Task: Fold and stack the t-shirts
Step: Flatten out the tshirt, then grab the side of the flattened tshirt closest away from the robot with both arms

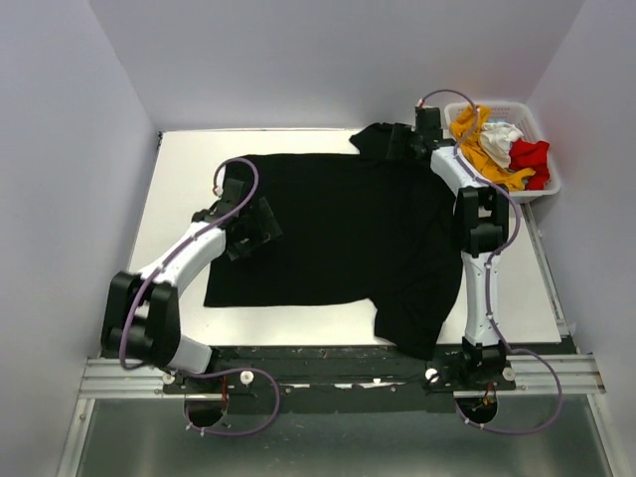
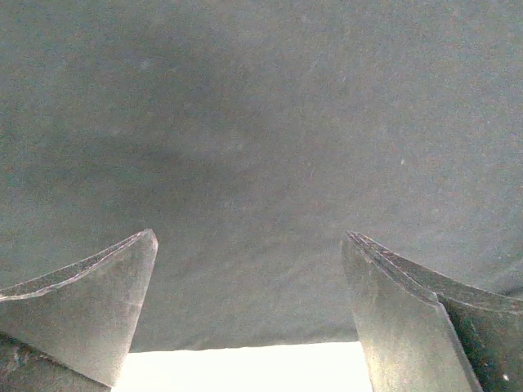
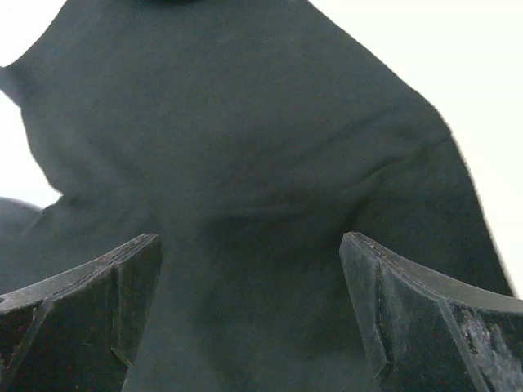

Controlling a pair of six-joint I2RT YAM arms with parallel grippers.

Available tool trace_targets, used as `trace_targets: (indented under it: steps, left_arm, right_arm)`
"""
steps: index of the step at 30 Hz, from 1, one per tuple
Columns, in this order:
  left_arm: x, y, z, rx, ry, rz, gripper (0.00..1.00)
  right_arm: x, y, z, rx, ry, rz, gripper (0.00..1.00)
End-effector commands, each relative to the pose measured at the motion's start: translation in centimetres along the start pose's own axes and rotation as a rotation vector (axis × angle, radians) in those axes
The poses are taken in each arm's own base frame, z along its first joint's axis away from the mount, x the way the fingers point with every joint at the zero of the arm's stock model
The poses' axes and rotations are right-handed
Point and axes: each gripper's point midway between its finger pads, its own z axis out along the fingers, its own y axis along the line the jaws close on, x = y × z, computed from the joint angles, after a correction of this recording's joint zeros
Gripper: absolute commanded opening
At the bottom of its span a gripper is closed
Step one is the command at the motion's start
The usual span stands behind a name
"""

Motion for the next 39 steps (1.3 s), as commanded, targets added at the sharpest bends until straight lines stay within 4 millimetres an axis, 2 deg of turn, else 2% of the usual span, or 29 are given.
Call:
trace_targets:
  steps: [1, 4, 7, 9, 12, 14, 16, 18, 22, 27, 29, 33, 35, 37, 39]
  left_arm:
    - [1.8, 4.0, -3.7, -0.09, -0.075, -0.084, 0.99]
    - [3.8, 6.5, -5.2, -0.126, -0.099, -0.133, 0.99]
    - [6.1, 9.5, -6.2, -0.182, -0.116, -0.194, 0.98]
    - [7.0, 11.0, -6.6, -0.203, -0.146, -0.247, 0.99]
    - [7.4, 12.7, -6.2, -0.207, -0.195, -0.322, 0.98]
    - [7.2, 13.5, -5.9, -0.213, -0.224, -0.375, 0.99]
    - [6.7, 13.9, -5.2, -0.199, -0.259, -0.428, 0.98]
    - [5.9, 13.5, -4.2, -0.143, -0.29, -0.477, 0.98]
    - [5.3, 13.8, -2.8, -0.126, -0.319, -0.577, 0.99]
    - [4.9, 14.3, -2.4, -0.149, -0.343, -0.604, 0.95]
    - [4.9, 14.1, -2.2, -0.133, -0.343, -0.608, 0.88]
    - [5.2, 14.4, -2.1, -0.137, -0.344, -0.604, 0.66]
    - [5.5, 14.6, -2.0, -0.148, -0.337, -0.603, 0.58]
    - [5.8, 14.8, -1.7, -0.154, -0.327, -0.603, 0.51]
    - [6.0, 14.8, -1.5, -0.152, -0.316, -0.598, 0.37]
  right_arm:
    - [-4.7, 6.8, -7.7, -0.084, -0.148, -0.15, 1.0]
    - [-3.3, 9.2, -11.2, -0.12, -0.158, -0.176, 1.0]
    - [-0.2, 10.7, -14.8, -0.142, -0.133, -0.183, 1.0]
    - [2.1, 11.3, -16.9, -0.178, -0.141, -0.173, 1.0]
    - [5.0, 11.3, -19.5, -0.253, -0.151, -0.108, 1.0]
    - [7.1, 10.5, -21.0, -0.262, -0.132, -0.061, 1.0]
    - [8.3, 10.2, -22.6, -0.282, -0.136, -0.037, 1.0]
    - [9.1, 10.2, -24.4, -0.321, -0.137, -0.035, 1.0]
    - [8.5, 9.4, -27.1, -0.321, -0.19, -0.017, 1.0]
    - [8.0, 8.6, -28.6, -0.303, -0.227, 0.004, 1.0]
    - [8.4, 8.4, -28.5, -0.293, -0.214, 0.013, 1.0]
    - [9.3, 7.9, -28.0, -0.266, -0.174, 0.032, 1.0]
    - [9.6, 7.9, -27.9, -0.261, -0.166, 0.044, 1.0]
    - [10.6, 7.3, -27.9, -0.235, -0.123, 0.056, 1.0]
    - [11.3, 7.1, -28.0, -0.227, -0.094, 0.063, 1.0]
